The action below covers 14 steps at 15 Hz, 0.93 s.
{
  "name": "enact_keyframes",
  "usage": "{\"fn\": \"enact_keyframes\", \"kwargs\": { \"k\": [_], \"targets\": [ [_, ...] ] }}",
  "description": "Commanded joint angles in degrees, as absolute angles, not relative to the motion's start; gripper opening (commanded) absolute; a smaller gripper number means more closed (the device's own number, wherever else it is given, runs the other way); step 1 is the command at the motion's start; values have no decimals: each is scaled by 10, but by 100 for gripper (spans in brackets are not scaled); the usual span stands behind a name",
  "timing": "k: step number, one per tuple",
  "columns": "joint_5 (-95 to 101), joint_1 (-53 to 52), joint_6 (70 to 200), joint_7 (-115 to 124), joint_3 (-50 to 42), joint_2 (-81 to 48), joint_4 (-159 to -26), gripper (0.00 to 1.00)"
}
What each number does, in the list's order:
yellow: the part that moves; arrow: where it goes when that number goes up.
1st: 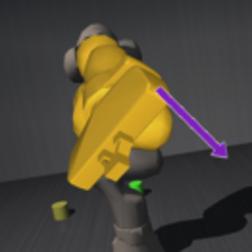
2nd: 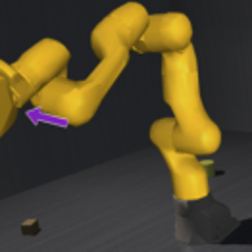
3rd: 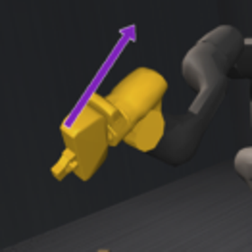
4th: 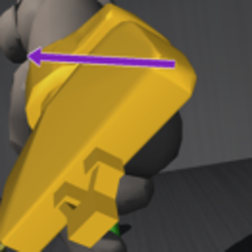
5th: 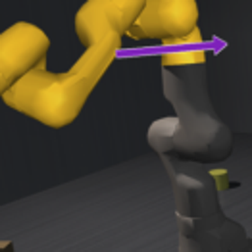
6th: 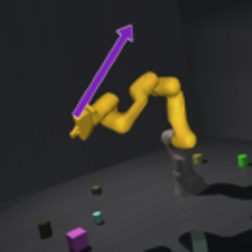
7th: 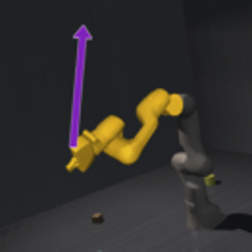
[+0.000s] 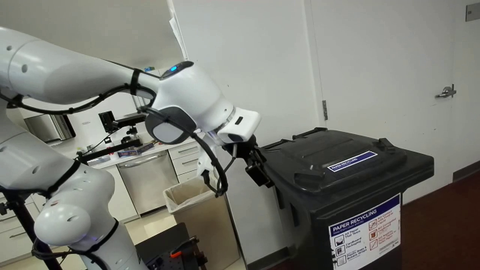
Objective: Open the lid of the rubbish bin.
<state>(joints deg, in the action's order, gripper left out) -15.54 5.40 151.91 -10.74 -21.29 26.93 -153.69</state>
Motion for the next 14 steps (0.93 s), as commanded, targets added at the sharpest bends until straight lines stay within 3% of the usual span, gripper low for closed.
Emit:
{"fn": "enact_keyframes", "kwargs": {
  "k": [1,8,14],
  "targets": [
    [-298,-15,1588,-136,-280,193,-1520,100],
    [-285,-6,1570,-137,-278,206,-1533,100],
    [-508,-112,1619,-199,-372,210,-1514,100]
  ]
}}
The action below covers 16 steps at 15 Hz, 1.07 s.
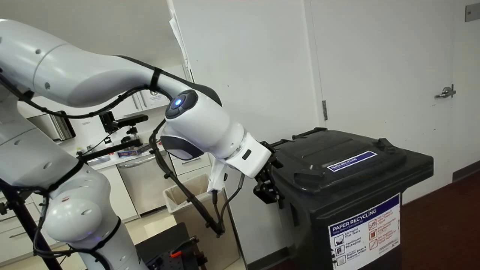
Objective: Open the lid of the rubbish bin.
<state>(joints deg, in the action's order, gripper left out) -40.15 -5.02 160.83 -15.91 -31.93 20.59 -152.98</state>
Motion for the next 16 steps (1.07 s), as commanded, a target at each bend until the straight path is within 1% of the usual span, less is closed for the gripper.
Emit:
{"fn": "enact_keyframes", "kwargs": {
  "k": [1,6,8,9,11,16],
  "targets": [
    [-562,-139,1621,-228,-398,211,-1505,100],
    [-811,-259,1605,-364,-523,205,-1455,100],
    [-892,-292,1581,-420,-555,162,-1435,100],
    [-836,-263,1604,-390,-530,203,-1461,100],
    [-871,-284,1596,-415,-551,190,-1453,100],
    [-886,-298,1598,-433,-557,153,-1448,100]
  ]
}}
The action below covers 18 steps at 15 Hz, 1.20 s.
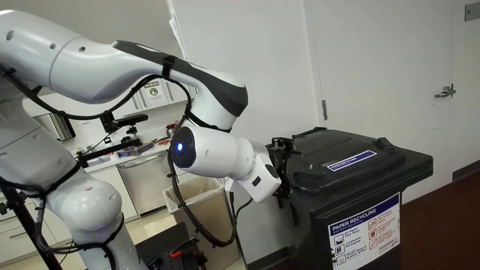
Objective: Open the lid of the rubbish bin.
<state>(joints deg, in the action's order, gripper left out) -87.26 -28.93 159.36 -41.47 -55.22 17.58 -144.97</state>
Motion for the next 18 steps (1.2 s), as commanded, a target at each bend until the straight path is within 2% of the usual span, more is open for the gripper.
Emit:
{"fn": "enact_keyframes", "kwargs": {
  "k": [1,7,10,14,15,16,18],
  "targets": [
    [-889,-299,1600,-444,-557,149,-1451,100],
    [-1008,-298,1613,-649,-558,146,-1450,100],
    [-1144,-291,1546,-787,-570,128,-1441,100],
    [-1230,-319,1419,-786,-607,57,-1450,100],
    [-1230,-196,1359,-726,-485,-3,-1460,100],
    [-1209,-167,1401,-766,-464,62,-1466,100],
    [-1214,-113,1371,-743,-407,30,-1470,100]
  ]
}}
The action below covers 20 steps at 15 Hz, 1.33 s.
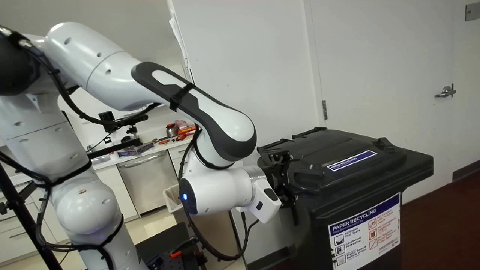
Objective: Open the lid of the rubbish bin.
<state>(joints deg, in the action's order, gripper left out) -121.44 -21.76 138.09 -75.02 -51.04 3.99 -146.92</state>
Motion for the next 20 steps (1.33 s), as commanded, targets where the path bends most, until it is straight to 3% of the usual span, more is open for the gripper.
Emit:
{"fn": "enact_keyframes", "kwargs": {
  "k": [1,4,10,14,17,20],
  "targets": [
    [-1216,-107,1368,-739,-398,16,-1469,100],
    [-1221,-110,1369,-737,-393,-2,-1466,100],
    [-1162,36,1419,-674,-234,53,-1455,100],
    [-1174,82,1412,-663,-175,20,-1419,100],
    [-1189,90,1412,-673,-149,-12,-1396,86],
    [-1201,87,1409,-675,-135,-40,-1379,85]
  ]
}}
